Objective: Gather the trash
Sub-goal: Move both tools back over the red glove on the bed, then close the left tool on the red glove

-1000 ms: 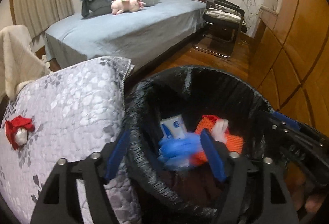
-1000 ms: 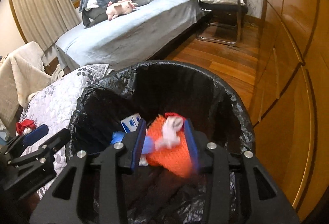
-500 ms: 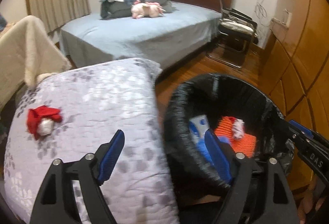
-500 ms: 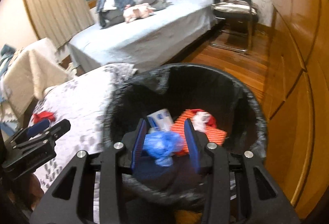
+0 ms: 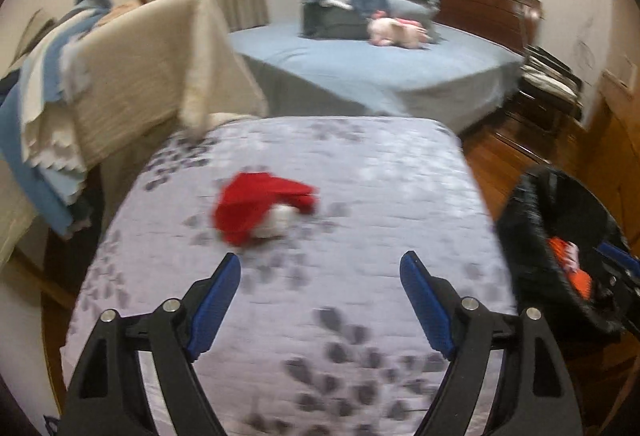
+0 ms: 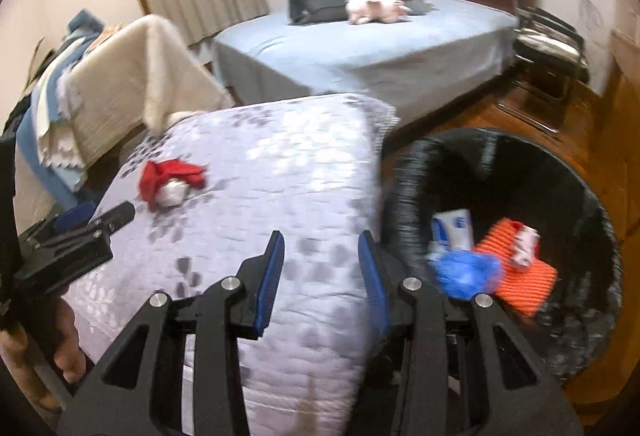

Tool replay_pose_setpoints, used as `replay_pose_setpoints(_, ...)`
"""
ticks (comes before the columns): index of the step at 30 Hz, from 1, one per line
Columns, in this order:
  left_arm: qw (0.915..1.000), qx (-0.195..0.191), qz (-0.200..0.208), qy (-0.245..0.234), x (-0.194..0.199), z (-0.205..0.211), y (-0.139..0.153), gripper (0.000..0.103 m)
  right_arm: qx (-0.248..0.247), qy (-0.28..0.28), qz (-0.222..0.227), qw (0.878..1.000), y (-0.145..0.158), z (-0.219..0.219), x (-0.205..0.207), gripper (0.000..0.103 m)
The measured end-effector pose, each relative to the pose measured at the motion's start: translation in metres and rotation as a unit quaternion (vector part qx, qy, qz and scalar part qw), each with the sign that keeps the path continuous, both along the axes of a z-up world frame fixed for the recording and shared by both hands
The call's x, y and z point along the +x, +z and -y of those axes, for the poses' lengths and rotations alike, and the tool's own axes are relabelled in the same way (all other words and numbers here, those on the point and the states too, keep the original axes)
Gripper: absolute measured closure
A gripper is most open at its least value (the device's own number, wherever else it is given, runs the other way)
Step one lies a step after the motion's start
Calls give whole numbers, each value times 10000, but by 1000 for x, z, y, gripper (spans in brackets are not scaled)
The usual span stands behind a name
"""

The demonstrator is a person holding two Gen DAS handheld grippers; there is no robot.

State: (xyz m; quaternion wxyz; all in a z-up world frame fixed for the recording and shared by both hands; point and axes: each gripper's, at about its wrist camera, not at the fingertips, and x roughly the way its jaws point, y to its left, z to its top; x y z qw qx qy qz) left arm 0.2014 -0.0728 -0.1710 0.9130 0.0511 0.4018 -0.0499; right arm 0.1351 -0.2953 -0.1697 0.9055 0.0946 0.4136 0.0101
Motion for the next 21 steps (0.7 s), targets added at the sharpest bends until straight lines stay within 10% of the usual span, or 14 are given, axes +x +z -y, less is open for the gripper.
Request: replay_pose_setpoints(21,9986,-408,-153,289,86,-80,-44,22,-14,616,-285,9977,-49,-99,96,65)
